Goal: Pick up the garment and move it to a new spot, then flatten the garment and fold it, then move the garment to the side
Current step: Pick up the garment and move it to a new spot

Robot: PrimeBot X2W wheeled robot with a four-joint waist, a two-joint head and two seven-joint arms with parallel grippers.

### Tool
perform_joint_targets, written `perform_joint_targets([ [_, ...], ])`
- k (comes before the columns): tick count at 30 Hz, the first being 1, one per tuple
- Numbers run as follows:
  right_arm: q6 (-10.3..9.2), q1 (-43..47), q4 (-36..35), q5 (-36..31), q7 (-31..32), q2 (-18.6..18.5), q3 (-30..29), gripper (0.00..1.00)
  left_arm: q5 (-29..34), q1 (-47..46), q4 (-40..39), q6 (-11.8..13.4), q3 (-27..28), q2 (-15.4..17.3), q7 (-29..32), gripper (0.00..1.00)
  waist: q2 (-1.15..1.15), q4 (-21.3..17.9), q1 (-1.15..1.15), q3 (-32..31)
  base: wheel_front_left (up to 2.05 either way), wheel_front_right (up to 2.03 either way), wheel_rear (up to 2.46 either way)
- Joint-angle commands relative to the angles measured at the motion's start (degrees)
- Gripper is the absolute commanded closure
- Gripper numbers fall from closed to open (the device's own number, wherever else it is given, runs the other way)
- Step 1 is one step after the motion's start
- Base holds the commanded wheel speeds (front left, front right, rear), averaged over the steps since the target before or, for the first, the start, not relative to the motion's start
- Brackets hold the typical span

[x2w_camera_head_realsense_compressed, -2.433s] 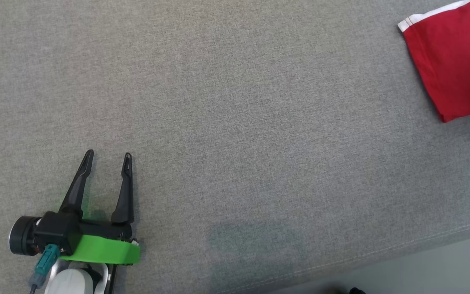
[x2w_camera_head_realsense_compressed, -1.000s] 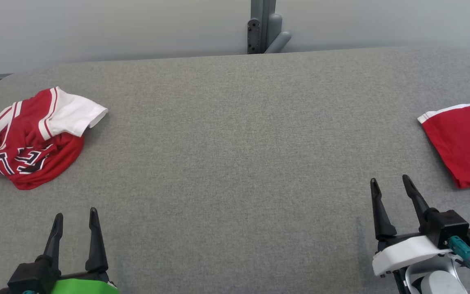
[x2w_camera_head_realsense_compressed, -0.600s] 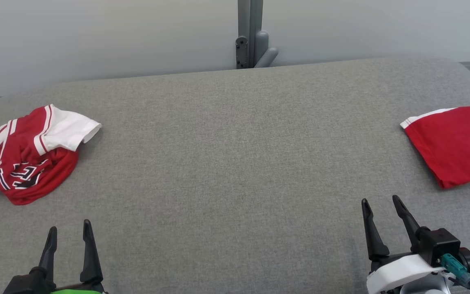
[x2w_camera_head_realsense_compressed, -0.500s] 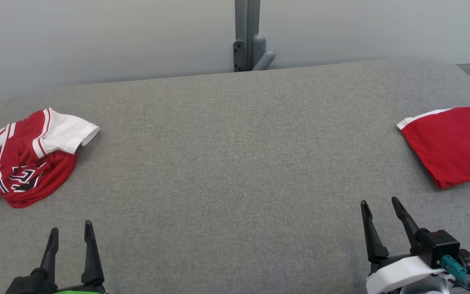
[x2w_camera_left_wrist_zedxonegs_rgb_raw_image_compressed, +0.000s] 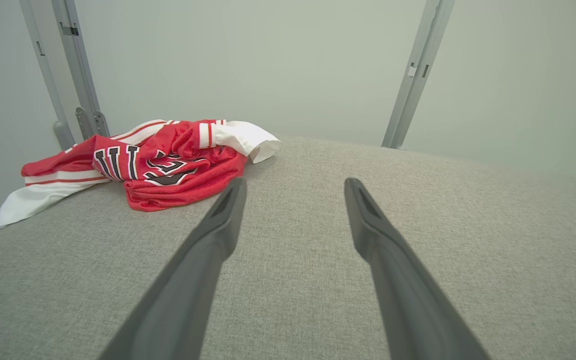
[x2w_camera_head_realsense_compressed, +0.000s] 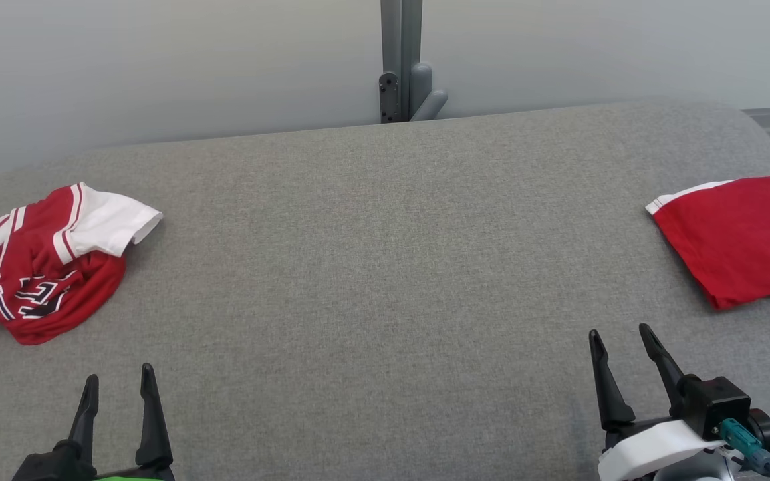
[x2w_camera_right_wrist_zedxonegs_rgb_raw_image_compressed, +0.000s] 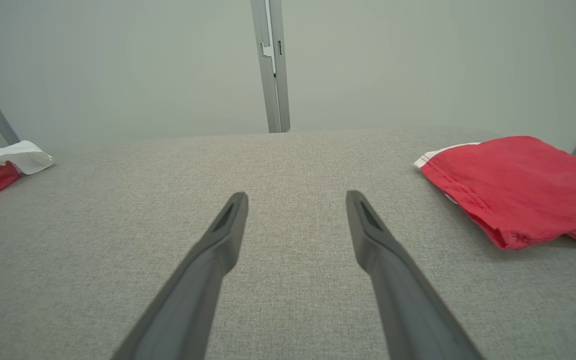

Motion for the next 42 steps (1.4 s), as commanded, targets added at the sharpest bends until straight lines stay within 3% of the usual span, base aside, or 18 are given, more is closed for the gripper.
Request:
perform_joint_targets([
  [1, -0.06, 0.58, 0.23, 0.2, -0.18, -0.02, 0.16, 0.0, 0.24, 0.33, 0.18, -0.04, 0.1, 0.06, -0.15, 0.0, 0.28, 0.14, 0.0, -0.04, 0.0, 0.0, 0.0],
  [11, -0.06, 1.59, 0.7, 1.08, -0.18, -0.02, 1.84, 0.0, 0.59, -0.45, 0.65, -0.08, -1.24, 0.08, -0.15, 0.0, 0.28, 7.18, 0.0, -1.16, 0.0, 0.0, 0.0],
  [20, -0.07, 0.23, 2.91, 2.46, -0.18, -0.03, 6.63, 0.0, 1.58, 2.71, 1.5, -0.19, 1.24, 0.1, -0.15, 0.0, 0.28, 19.77, 0.0, -4.25, 0.0, 0.0, 0.0],
  [23, -0.06, 0.12, 3.7, 3.19, -0.18, -0.03, 8.25, 0.0, 1.72, 3.65, 1.39, -0.5, 1.94, 0.09, -0.15, 0.0, 0.28, 21.63, 0.0, -4.86, 0.0, 0.0, 0.0],
  [28, -0.07, -0.02, 4.33, 4.04, -0.18, -0.05, 9.81, 0.0, 1.75, 3.8, 1.06, -0.69, 2.36, 0.1, -0.15, 0.0, 0.28, 22.49, 0.0, -4.91, 0.0, 0.0, 0.0],
  [36, -0.06, 0.07, 4.74, 2.97, -0.18, -0.07, 9.34, 0.0, 0.77, 3.54, 0.26, -0.15, 2.12, 0.09, -0.15, 0.0, 0.28, 20.05, 0.0, -2.54, 0.0, 0.0, 0.0],
  [42, -0.07, -3.31, 3.0, 0.47, -0.18, -0.11, 7.84, 0.0, -0.92, -1.61, 0.02, -0.54, 2.13, 0.08, -0.15, 0.0, 0.28, 17.77, 0.0, 5.71, 0.0, 0.0, 0.0],
])
